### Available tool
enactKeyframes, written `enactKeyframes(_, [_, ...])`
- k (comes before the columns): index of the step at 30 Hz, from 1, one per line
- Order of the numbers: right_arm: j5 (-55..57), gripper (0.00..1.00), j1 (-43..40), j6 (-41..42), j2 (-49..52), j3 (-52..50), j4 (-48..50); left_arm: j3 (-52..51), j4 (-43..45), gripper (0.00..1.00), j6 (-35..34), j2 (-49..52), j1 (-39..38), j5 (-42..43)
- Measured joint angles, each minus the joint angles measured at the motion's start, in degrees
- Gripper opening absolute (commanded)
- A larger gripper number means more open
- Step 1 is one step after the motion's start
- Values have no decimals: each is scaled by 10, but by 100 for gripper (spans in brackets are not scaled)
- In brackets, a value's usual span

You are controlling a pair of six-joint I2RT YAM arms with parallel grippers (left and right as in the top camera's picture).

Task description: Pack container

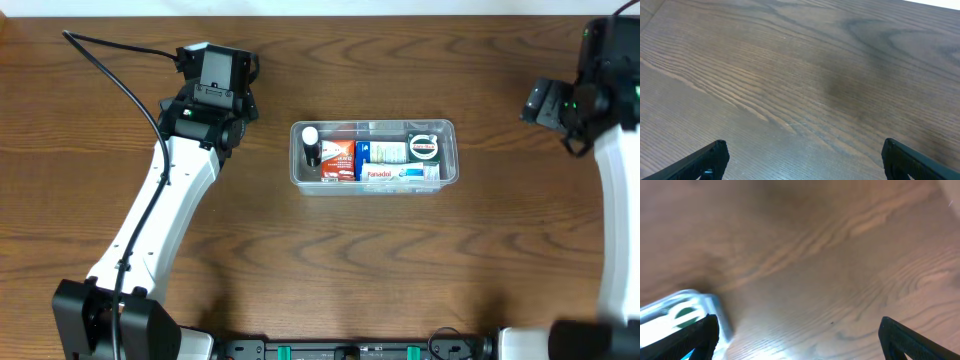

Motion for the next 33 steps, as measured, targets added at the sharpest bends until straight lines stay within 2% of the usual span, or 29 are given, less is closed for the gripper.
enactKeyframes(13, [0,99,102,-19,-319,3,0,0,0,98,0,0,0,0])
enactKeyframes(23, [-2,99,112,-21,-535,-3,-24,0,0,98,0,0,0,0])
enactKeyframes(33, [-2,99,112,-21,-695,-119,-27,0,0,98,0,0,0,0])
